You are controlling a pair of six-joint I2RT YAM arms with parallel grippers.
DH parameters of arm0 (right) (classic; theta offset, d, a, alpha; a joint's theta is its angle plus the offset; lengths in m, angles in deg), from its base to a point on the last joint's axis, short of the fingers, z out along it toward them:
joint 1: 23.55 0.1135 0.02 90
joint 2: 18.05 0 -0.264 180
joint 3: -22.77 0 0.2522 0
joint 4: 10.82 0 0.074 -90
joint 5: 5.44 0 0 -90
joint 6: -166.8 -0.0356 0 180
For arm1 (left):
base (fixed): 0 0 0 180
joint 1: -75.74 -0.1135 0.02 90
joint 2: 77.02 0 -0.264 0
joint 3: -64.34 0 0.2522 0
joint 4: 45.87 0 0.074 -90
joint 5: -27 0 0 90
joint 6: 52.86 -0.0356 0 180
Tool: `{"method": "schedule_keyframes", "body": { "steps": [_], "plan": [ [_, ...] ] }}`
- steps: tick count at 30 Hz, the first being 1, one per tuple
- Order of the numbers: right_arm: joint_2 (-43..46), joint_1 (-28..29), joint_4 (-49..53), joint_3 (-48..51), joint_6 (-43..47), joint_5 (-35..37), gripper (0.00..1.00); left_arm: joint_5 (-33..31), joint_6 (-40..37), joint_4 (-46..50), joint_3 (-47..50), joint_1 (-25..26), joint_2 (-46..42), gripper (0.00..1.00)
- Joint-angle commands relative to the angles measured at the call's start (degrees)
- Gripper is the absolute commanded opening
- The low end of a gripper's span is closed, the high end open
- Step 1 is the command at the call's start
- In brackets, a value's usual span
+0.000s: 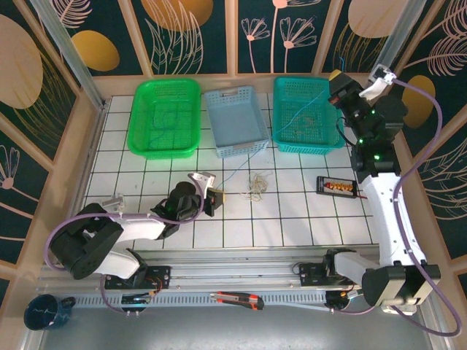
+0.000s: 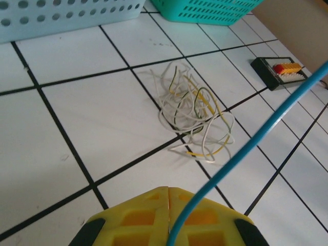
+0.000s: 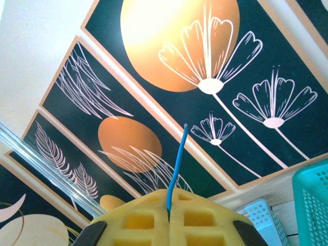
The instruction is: Untangle the cables
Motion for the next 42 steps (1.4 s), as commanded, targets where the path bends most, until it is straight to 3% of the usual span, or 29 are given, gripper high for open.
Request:
{"method": "schedule_keyframes", "body": {
  "steps": [1,11,18,23,28,30,36,42],
  "plan": [
    [1.4,-1.0,-3.4,-0.4,-1.0,0.4,0.00,-1.2,1.1,-2.6,1.2,-0.2,-0.3,0.00],
    [1.5,-2.0,-4.1,-0.7,-1.5,-2.0,0.00,-2.3,1.3,-3.0,3.0,-0.2,0.5,0.00],
    [0.0,0.5,-6.8,-0.7,-1.5,-11.2,0.00,-2.0,0.7,-2.2,1.8,-0.2,-1.3,0.01],
    [-1.4,7.1,-6.1,-1.6,2.3,-12.6,0.00,-1.4,-0.7,0.4,0.6,-0.2,-2.9,0.21],
    [-3.7,11.0,-4.8,-3.9,5.1,-13.4,0.00,-1.9,-1.9,3.5,0.4,-0.2,-6.0,0.55],
    [-4.6,11.2,-4.1,-4.8,5.4,-13.7,0.00,-2.1,-2.4,5.0,0.4,-0.2,-7.5,0.63],
    [-7.0,12.2,-0.2,-7.7,8.3,-16.0,0.00,-1.8,-4.2,12.1,-3.8,-0.2,-14.4,0.77],
    [-7.8,14.4,3.3,-8.1,12.1,-17.8,0.00,2.5,-8.0,20.6,-15.1,-0.2,-17.1,0.85]
  ]
}}
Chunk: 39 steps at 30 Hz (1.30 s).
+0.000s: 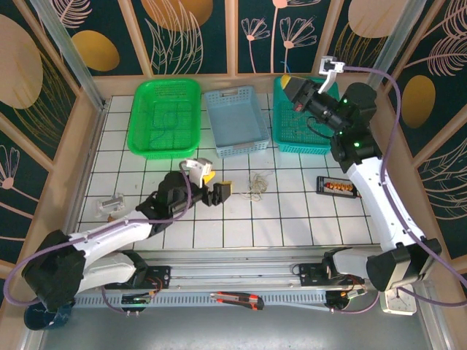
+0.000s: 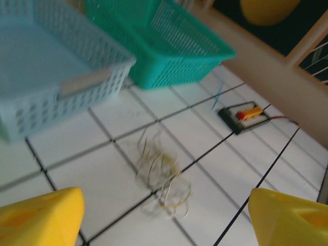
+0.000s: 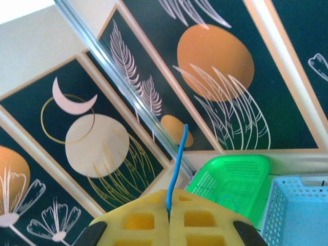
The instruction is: Untangle the cables
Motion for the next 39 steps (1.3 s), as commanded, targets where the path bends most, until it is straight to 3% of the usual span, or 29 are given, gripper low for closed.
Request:
{"method": "schedule_keyframes", "body": {
  "steps": [1,10,16,22,28,31,33,36,37,39],
  "plan": [
    [-0.4,1.7,2.1,-1.9,3.9,-2.7,0.00,3.8,-3.6,6.1,-7.5,-0.2,-1.1,0.85],
    [-1.6,8.5,4.7,-1.9,7.3,-2.6,0.00,11.9,-8.7,14.4,-25.6,-0.3,2.5,0.90],
    [-3.3,14.3,6.2,-2.1,9.1,-1.2,0.00,14.5,-11.2,16.6,-32.2,-0.3,6.2,0.84],
    [-4.0,18.5,7.0,-2.4,10.1,-0.2,0.00,14.9,-12.2,16.7,-33.5,-0.5,8.7,0.66],
    [-3.6,20.6,7.1,-1.6,9.8,0.4,0.00,13.0,-11.7,13.9,-31.1,-1.0,8.1,0.40],
    [-3.3,21.0,6.6,-1.0,9.4,0.7,0.00,12.1,-11.2,12.3,-29.8,-1.4,7.4,0.22],
    [-3.1,21.2,5.9,-0.5,8.8,0.7,0.00,11.7,-10.9,11.6,-29.3,-1.7,7.2,0.01],
    [-3.0,21.1,5.6,-0.1,8.4,1.2,0.00,10.4,-10.3,10.8,-28.7,-2.2,6.9,0.00],
    [-3.0,21.2,5.8,-0.3,8.6,1.6,0.05,9.7,-10.0,10.5,-28.6,-2.5,6.7,0.00],
    [-2.5,20.8,6.1,-0.2,8.9,2.8,0.36,7.9,-9.7,10.6,-29.1,-3.5,6.5,0.00]
  ]
}}
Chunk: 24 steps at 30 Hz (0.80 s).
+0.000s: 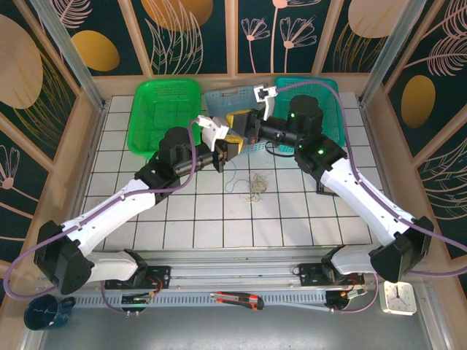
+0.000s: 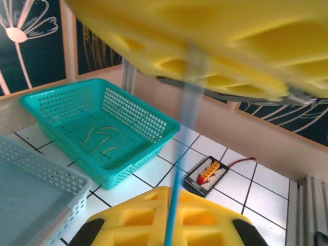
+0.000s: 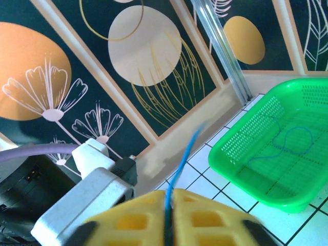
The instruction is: Untangle the cables
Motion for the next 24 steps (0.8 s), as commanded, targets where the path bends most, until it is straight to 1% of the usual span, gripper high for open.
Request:
{"method": "schedule_keyframes", "body": {
  "steps": [1,2,3,7,9,11,14,17,19,22,24],
  "plan": [
    [2.0,-0.2,-1.2,-0.2,0.2,2.6,0.48,-3.4,0.9,-2.2,-0.2,-2.0,-1.5,0.00],
    [2.6,-0.7,-1.2,-0.1,0.1,3.3,0.58,-4.1,1.0,-1.9,-1.0,-3.0,-1.6,0.00],
    [3.2,-1.2,-1.2,0.3,0.1,3.9,0.64,-4.5,0.9,-1.4,-2.1,-4.0,-1.6,0.00],
    [6.0,-4.0,-1.9,2.5,-1.4,4.9,0.76,-3.9,0.5,1.6,-9.2,-9.1,0.1,0.00],
    [7.6,-4.8,-2.3,4.4,-2.4,5.3,0.78,-3.4,0.4,4.0,-14.4,-12.2,1.9,0.00],
    [9.1,-7.4,-2.7,6.3,-3.5,5.4,0.79,-3.1,-0.1,6.1,-19.2,-15.2,4.3,0.00],
    [11.4,-9.5,-3.3,9.7,-5.0,5.4,0.79,-3.1,-0.7,9.5,-26.8,-19.9,8.8,0.00],
    [13.4,-11.3,-3.0,12.7,-5.7,5.6,0.80,-1.7,0.0,10.8,-33.6,-24.0,13.5,0.00],
    [14.5,-12.2,-2.6,14.4,-5.9,6.0,0.80,-0.1,1.2,10.6,-37.3,-26.3,16.3,0.00],
    [15.5,-13.0,-1.8,16.6,-5.7,6.7,0.79,4.2,4.2,9.2,-42.3,-28.9,20.2,0.00],
    [15.7,-13.1,-1.2,18.0,-5.3,7.2,0.79,4.3,4.4,9.9,-45.8,-29.5,22.4,0.00]
  ]
}}
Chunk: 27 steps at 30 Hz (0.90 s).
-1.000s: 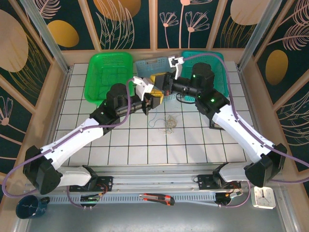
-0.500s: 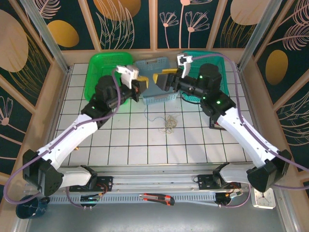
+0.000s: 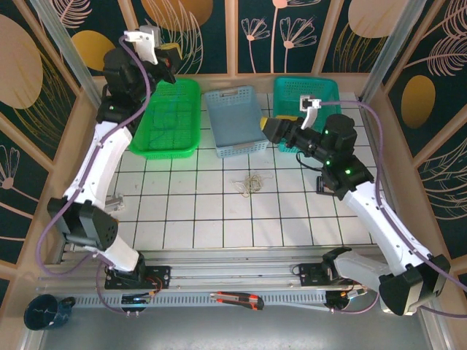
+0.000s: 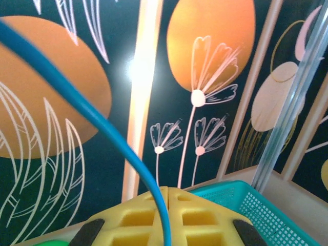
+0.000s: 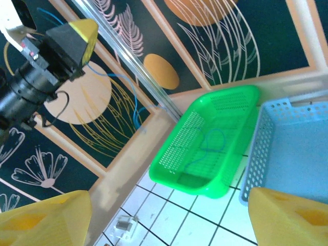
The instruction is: Untangle the cables
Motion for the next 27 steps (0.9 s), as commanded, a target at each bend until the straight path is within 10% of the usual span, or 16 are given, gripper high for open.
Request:
{"method": "schedule_keyframes", "body": {
  "steps": [1,27],
  "plan": [
    [1.4,-0.4,-0.1,2.5,-0.4,1.5,0.80,3.4,1.9,1.7,-6.7,-1.1,3.1,0.00],
    [3.5,-0.9,4.0,15.0,1.7,4.9,0.79,-8.2,-4.1,11.3,-25.3,-4.8,24.6,0.00]
  ]
}}
